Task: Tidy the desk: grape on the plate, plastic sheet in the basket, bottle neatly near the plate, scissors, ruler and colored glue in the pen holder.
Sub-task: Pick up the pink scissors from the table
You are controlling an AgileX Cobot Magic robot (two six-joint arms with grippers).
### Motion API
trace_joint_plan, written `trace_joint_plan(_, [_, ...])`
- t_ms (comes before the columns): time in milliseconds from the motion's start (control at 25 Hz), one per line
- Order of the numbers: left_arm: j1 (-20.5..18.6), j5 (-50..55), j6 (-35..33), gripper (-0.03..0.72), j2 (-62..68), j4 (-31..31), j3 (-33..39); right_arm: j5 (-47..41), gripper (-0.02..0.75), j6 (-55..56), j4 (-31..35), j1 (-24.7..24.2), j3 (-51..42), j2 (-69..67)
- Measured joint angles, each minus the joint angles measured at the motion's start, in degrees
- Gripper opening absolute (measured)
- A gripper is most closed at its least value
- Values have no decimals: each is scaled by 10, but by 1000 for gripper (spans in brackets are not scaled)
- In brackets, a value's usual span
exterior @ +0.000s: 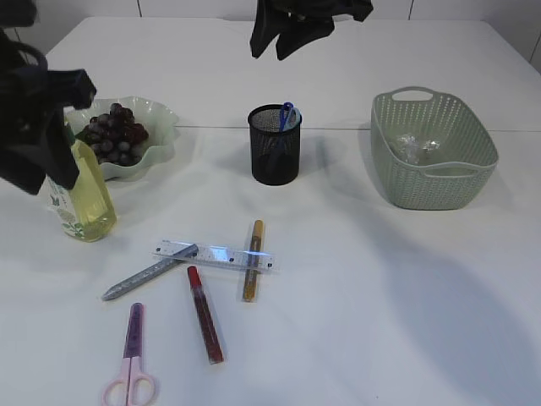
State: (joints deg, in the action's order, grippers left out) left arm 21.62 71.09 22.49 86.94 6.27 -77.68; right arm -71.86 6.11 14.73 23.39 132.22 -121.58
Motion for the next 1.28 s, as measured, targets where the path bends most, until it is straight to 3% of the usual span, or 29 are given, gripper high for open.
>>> trace_joint_plan(280, [11, -3, 67, 247, -8, 4, 92, 0, 276, -30, 3, 9, -162, 103])
trace_joint_plan(560, [75, -69, 132, 248, -8, 1, 156, 0, 276, -56, 3, 11, -304, 193])
trace_joint_plan(880, [87, -127, 184, 248, 25, -39, 164, 3, 276, -72, 3, 11, -445, 288])
trace_joint_plan(1280, [87, -153, 191, 248, 97, -43, 164, 4, 276, -83, 20, 11, -558, 383])
